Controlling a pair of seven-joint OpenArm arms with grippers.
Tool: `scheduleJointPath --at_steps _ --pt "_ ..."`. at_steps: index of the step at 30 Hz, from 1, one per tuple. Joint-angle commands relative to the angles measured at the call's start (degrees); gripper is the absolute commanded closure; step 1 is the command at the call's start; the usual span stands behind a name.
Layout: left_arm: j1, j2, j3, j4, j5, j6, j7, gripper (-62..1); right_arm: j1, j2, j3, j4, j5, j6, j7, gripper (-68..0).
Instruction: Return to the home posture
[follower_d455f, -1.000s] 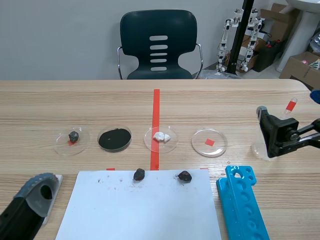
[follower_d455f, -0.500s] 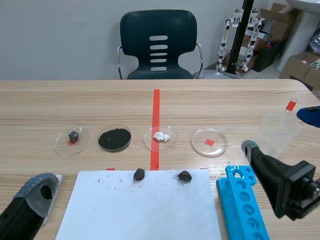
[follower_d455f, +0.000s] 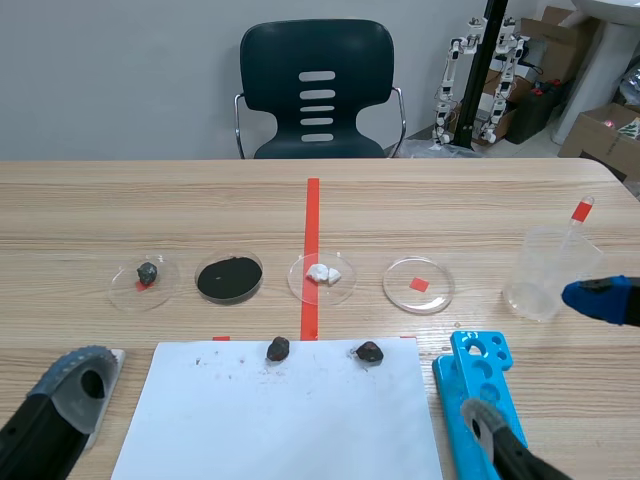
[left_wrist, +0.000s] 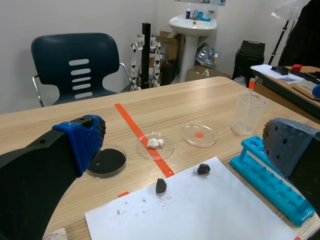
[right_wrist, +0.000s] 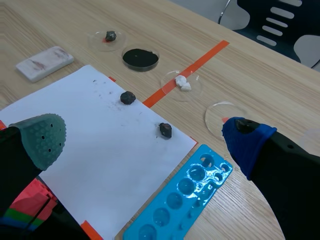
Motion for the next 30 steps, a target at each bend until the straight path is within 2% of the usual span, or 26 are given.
scheduleJointPath --at_steps 1,15,20,30 --pt "0.3 0.3 0.0 1.1 -0.4 -0.2 -0.7 -62.3 -0.7 0.1 0.8 0.2 -0.1 -0.2 2.1 -67.9" --pt "0.3 0.3 0.0 1.1 -0.4 -0.2 -0.8 -62.3 -1.6 0.1 0.6 0.2 -0.6 0.5 3.3 -67.9" --pt "0.3 0.3 0.0 1.1 -0.4 -0.2 -0.8 -62.3 -1.6 0.1 0.6 0.2 -3.4 0.5 3.3 -67.9" --pt "0.3 0.3 0.0 1.1 -0.4 -0.2 -0.8 -62.3 -1.6 0.1 0.6 0.2 -3.5 0.5 3.3 -67.9"
